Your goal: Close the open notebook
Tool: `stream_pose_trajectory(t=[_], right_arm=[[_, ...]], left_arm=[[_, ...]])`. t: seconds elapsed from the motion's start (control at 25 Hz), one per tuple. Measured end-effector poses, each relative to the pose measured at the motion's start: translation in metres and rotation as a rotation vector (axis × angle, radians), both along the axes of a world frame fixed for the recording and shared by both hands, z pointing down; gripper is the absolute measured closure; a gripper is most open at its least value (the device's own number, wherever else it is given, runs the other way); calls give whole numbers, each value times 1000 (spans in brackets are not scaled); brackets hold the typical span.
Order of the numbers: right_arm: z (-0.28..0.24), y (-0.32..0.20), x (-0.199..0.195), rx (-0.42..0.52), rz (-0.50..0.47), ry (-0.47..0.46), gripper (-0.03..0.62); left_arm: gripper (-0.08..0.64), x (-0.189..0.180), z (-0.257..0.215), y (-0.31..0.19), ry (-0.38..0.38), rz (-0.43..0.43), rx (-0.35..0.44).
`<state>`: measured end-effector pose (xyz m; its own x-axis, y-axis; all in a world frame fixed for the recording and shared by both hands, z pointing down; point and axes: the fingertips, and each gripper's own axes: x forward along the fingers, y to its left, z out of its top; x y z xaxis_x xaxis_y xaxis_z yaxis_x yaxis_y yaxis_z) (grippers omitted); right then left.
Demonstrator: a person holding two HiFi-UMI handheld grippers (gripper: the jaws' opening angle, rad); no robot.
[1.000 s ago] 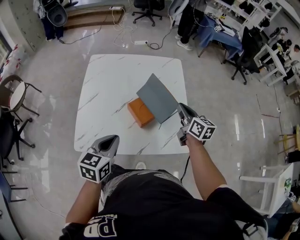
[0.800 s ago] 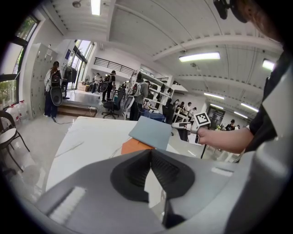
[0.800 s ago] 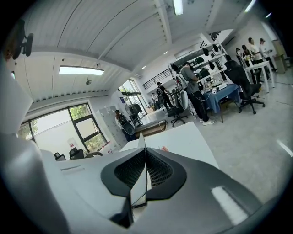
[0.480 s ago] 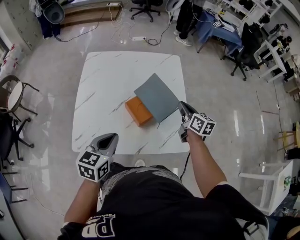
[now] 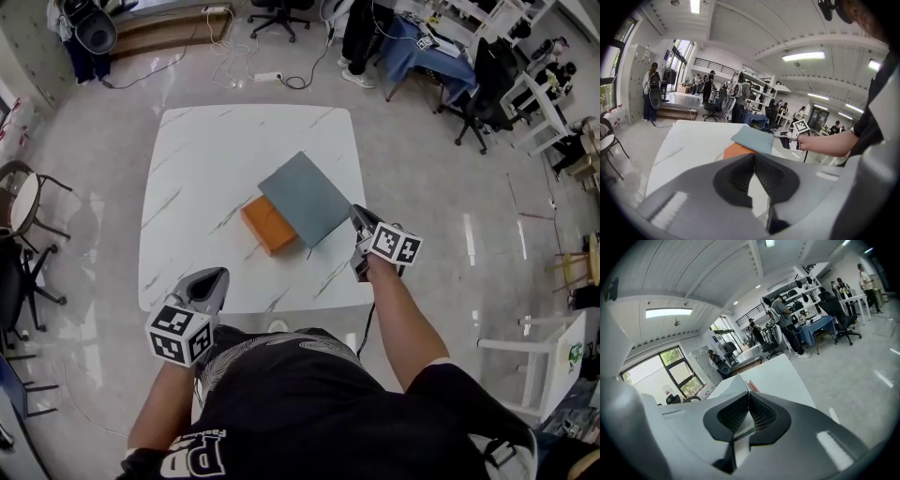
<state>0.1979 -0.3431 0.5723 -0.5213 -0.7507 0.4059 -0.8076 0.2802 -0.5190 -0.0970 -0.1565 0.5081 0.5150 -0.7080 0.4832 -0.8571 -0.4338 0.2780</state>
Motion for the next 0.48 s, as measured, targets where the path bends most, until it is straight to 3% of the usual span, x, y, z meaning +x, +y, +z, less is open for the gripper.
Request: stream_pose_trajectory(t=[0.48], right_arm=[[37, -5, 9, -92, 20, 14, 584]], left_arm=[[502, -2, 2, -1, -4, -13, -6]])
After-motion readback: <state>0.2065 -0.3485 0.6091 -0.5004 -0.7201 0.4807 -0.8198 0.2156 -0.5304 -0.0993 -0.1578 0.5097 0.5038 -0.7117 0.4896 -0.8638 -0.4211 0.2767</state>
